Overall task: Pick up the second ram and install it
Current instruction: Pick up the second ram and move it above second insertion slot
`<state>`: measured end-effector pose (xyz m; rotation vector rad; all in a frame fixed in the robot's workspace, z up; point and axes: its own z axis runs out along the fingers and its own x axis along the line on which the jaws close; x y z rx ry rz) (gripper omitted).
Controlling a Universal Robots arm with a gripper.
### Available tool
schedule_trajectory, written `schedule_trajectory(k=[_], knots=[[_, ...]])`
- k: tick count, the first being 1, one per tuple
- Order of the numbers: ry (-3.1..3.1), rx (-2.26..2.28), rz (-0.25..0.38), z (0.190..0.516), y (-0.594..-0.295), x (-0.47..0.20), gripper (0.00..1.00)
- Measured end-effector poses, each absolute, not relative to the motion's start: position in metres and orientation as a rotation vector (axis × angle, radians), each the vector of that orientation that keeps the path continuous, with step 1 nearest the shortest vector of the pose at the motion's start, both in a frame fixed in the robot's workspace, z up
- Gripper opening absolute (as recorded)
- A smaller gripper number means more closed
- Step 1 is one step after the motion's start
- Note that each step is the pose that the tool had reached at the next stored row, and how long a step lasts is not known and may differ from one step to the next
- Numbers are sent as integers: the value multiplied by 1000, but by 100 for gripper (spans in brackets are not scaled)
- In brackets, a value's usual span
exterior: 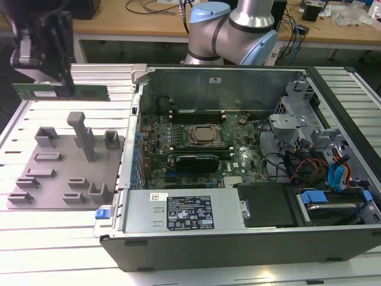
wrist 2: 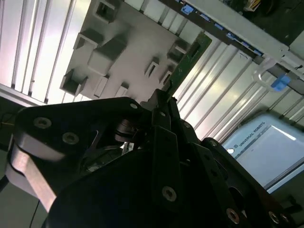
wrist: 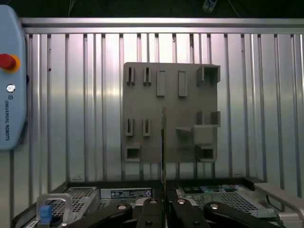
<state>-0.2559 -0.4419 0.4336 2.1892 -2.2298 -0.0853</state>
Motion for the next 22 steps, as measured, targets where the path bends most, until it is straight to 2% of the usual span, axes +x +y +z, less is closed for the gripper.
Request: schedule_trajectory(k=[22], knots=[[-2229, 2188, -87, 431, -438, -124, 11]])
